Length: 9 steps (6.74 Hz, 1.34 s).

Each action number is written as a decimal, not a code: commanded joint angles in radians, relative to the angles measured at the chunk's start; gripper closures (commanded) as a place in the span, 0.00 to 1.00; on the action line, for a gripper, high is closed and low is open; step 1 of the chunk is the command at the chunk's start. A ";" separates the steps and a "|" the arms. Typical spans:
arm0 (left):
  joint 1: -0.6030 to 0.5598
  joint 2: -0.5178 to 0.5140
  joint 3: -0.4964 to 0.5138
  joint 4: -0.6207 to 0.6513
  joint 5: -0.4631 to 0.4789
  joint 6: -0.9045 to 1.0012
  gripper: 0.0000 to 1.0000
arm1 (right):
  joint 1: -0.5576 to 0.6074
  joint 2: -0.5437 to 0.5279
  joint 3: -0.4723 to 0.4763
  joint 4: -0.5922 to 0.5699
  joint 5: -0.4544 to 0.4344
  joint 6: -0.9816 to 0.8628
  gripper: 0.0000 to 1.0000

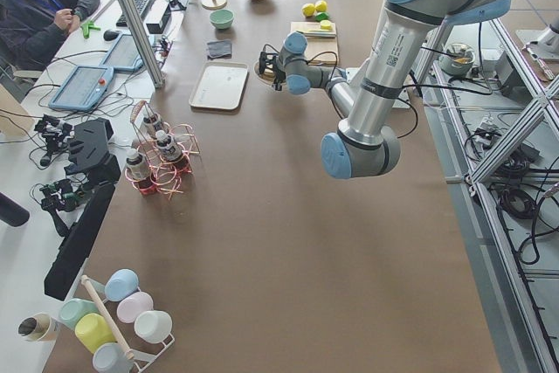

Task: Make sandwich and place on tray
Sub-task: 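Carry the plate with the sandwich onto the rabbit-print tray with the left gripper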

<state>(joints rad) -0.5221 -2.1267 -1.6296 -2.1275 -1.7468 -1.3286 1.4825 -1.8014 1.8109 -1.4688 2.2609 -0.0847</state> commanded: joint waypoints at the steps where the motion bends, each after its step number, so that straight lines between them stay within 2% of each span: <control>1: -0.077 -0.097 0.165 -0.029 -0.031 0.019 1.00 | 0.036 0.010 -0.033 -0.141 0.041 0.010 0.00; 2: -0.105 -0.164 0.291 -0.073 -0.048 0.031 1.00 | 0.059 0.014 -0.028 -0.221 0.083 0.010 0.00; 6: -0.228 -0.340 0.568 -0.098 -0.123 0.110 1.00 | 0.067 0.014 -0.036 -0.226 0.072 0.010 0.00; 7: -0.245 -0.363 0.621 -0.100 -0.123 0.124 1.00 | 0.067 0.013 -0.036 -0.226 0.072 0.010 0.00; 9: -0.237 -0.371 0.628 -0.100 -0.123 0.137 1.00 | 0.071 0.011 -0.036 -0.225 0.074 0.010 0.00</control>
<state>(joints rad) -0.7616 -2.4895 -1.0104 -2.2272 -1.8693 -1.1972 1.5526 -1.7889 1.7749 -1.6947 2.3336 -0.0758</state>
